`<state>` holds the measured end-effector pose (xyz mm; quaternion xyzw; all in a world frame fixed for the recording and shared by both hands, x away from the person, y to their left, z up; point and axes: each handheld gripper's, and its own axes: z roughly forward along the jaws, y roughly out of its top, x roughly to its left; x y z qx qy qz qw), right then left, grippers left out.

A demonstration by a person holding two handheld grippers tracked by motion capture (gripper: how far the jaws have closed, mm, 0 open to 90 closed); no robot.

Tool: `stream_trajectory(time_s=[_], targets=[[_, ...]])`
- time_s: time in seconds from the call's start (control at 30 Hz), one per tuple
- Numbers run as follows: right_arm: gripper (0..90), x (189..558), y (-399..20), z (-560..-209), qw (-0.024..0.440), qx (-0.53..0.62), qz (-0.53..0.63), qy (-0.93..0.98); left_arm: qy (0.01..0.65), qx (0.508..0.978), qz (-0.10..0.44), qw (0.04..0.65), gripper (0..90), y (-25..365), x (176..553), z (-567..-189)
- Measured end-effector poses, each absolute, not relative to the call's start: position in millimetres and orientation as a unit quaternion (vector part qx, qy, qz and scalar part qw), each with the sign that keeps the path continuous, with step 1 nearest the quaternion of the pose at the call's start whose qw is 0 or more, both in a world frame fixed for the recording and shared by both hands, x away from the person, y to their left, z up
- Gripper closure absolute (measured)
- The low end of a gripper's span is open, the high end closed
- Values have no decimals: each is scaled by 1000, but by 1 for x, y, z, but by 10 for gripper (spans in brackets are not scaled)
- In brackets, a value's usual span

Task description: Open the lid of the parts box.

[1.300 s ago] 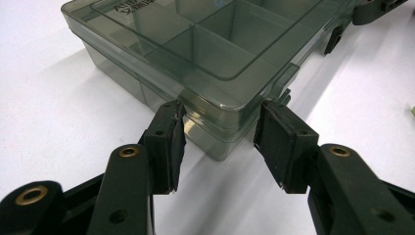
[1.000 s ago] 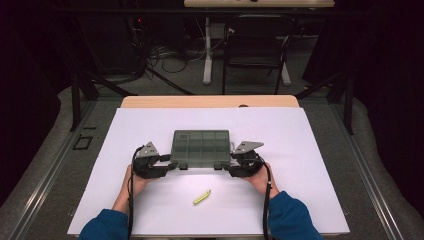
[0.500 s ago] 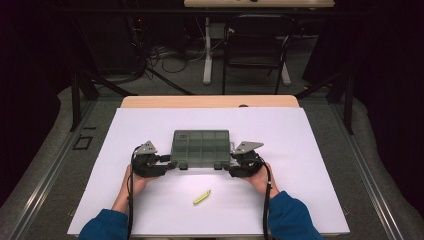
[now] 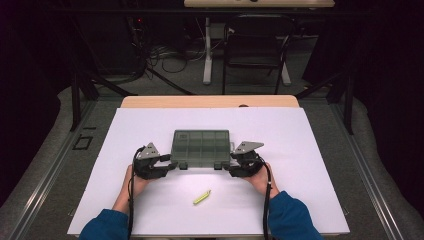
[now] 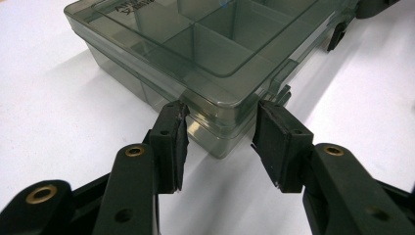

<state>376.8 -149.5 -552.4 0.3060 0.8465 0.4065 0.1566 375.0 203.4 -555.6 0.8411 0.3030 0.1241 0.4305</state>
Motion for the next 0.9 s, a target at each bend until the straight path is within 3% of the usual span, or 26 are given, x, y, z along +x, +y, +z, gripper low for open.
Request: stream_trajectory(time_s=[0.3, 0.73, 0.9], targets=[[449, 375, -147, -552, 175, 291, 394, 854, 317, 839, 111, 429, 561, 204, 375, -553], [479, 378, -154, -553, 139, 315, 420, 840, 320, 837, 102, 432, 564, 205, 376, -553], [459, 378, -152, -553, 147, 311, 414, 843, 309, 842, 119, 426, 443, 198, 375, -555]])
